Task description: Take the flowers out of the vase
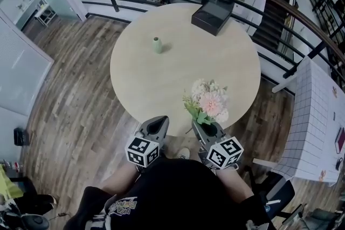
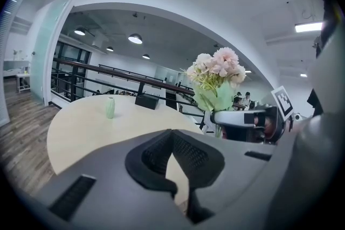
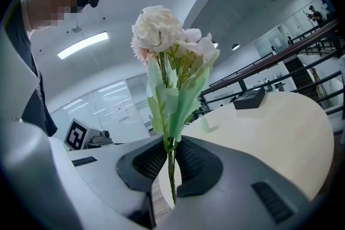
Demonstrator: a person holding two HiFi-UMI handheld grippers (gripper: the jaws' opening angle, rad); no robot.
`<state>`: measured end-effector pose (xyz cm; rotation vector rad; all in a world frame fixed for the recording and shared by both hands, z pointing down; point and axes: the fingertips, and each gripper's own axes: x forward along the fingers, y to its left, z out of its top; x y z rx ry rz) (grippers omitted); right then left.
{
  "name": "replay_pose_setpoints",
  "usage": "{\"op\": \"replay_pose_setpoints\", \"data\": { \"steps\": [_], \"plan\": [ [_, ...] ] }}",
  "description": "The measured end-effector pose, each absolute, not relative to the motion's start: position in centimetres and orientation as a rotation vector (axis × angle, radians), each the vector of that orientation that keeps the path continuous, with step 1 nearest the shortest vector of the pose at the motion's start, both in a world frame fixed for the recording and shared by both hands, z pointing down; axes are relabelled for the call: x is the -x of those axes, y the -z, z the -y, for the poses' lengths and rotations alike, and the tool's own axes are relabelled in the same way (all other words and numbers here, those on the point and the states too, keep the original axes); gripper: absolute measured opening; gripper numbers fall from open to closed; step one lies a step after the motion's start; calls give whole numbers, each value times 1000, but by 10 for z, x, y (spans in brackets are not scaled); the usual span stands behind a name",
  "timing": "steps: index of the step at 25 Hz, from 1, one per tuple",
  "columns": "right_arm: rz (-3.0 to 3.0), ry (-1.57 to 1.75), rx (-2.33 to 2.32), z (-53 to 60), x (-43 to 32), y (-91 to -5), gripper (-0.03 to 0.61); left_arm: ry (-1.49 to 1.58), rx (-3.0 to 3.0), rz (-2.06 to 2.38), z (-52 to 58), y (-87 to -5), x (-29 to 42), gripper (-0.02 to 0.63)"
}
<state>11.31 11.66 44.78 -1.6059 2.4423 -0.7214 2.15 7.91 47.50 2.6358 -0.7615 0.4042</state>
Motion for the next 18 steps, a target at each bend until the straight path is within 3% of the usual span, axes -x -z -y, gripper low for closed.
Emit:
{"op": "replay_pose_setpoints", "data": {
  "steps": [18],
  "plan": [
    [-2462,726,1594,-118,-111,-450,57,-421,-2642,743,-84,-477,-24,6]
  ]
}}
